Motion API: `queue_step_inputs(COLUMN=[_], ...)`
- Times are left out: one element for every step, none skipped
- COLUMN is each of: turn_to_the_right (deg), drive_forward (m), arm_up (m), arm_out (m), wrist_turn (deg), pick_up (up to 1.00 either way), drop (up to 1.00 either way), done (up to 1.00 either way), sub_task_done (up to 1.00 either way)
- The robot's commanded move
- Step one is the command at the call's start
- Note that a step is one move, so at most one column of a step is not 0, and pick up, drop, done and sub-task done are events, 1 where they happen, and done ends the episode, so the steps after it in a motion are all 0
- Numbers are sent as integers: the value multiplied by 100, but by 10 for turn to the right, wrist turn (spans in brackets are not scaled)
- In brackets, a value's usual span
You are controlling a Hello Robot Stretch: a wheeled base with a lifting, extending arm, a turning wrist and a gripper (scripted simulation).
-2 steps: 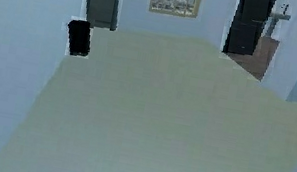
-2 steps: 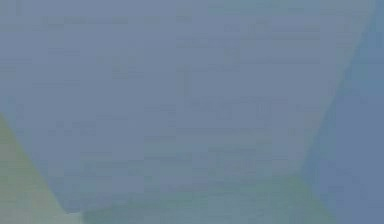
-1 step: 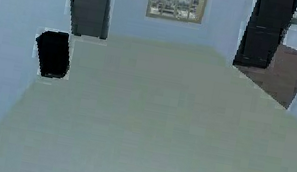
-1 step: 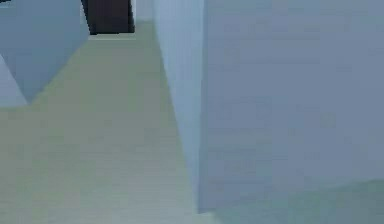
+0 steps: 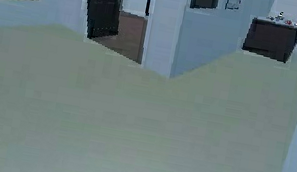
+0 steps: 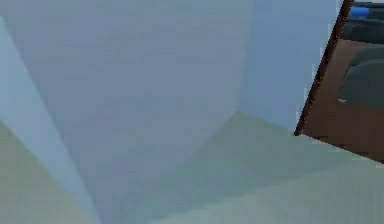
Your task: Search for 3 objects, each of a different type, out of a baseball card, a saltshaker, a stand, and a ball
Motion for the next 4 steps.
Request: queue_step_inputs(turn_to_the_right=[0,360,0,0], drive_forward=[60,0,100,100], arm_up=[0,0,0,0], arm_out=[0,0,0,0], wrist_turn=[0,0,0,0], pick_up=[0,0,0,0], drop=[0,0,0,0], done=[0,0,0,0], sub_task_done=[0,0,0,0])
